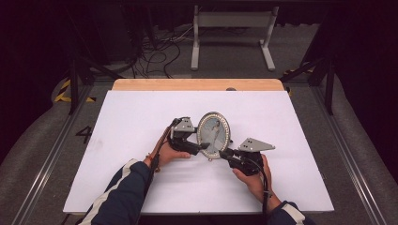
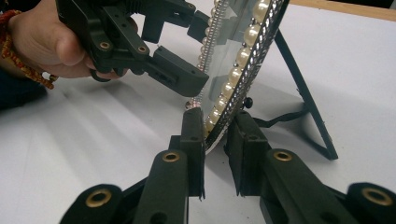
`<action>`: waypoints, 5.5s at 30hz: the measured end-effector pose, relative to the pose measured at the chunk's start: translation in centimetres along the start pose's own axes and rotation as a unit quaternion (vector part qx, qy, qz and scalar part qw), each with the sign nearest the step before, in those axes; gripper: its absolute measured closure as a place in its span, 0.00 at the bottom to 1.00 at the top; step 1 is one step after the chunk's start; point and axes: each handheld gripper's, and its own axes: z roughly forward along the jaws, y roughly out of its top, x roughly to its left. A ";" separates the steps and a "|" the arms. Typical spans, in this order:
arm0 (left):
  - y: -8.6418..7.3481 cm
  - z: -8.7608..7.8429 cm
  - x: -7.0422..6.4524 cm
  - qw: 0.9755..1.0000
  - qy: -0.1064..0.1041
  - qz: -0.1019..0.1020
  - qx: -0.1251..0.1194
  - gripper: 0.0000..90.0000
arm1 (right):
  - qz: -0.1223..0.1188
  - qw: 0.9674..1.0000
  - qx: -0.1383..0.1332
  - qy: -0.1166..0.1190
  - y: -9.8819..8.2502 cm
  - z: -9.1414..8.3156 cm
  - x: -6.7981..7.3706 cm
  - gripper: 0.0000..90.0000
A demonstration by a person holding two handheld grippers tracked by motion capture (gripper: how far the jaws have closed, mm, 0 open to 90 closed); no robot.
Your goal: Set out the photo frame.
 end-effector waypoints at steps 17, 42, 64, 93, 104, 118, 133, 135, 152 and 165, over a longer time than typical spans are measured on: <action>-0.1 0.1 -0.1 1.000 -0.014 0.005 0.011 0.29 | -0.007 1.000 -0.001 -0.010 0.0 -0.1 0.2 0.85; -0.4 -1.3 -0.6 0.999 -0.022 0.021 0.023 0.36 | 0.004 1.000 -0.006 -0.029 0.0 -0.2 -0.2 0.82; -0.2 -2.7 -0.6 1.000 0.009 0.016 -0.022 0.45 | 0.001 0.998 -0.039 -0.047 0.6 -1.8 -0.4 0.86; -0.7 -4.3 -0.4 0.999 0.020 0.010 -0.031 0.71 | 0.002 0.997 -0.043 -0.058 0.7 -1.6 -0.8 0.92; -1.4 -4.9 -0.8 0.999 0.035 0.016 -0.027 0.76 | 0.002 0.998 -0.042 -0.053 1.1 -1.0 -1.0 0.92; -2.0 -5.4 -1.3 0.999 0.036 0.010 -0.024 0.77 | 0.006 0.998 -0.039 -0.043 1.5 -0.3 -1.7 0.91; -2.1 -5.8 -1.9 0.999 0.044 0.018 -0.018 0.76 | -0.007 0.998 -0.037 -0.047 1.8 0.1 -1.8 0.91; -2.1 -5.8 -1.9 0.998 0.050 0.021 -0.016 0.76 | -0.006 0.998 -0.037 -0.047 1.8 0.1 -1.8 0.91; -2.1 -5.8 -1.9 0.998 0.057 0.028 -0.014 0.74 | -0.016 0.998 -0.031 -0.043 1.8 0.2 -1.4 0.89; -2.0 -5.9 -2.0 0.997 0.061 0.035 -0.013 0.74 | -0.068 0.996 -0.005 -0.052 2.3 -0.1 -1.4 0.87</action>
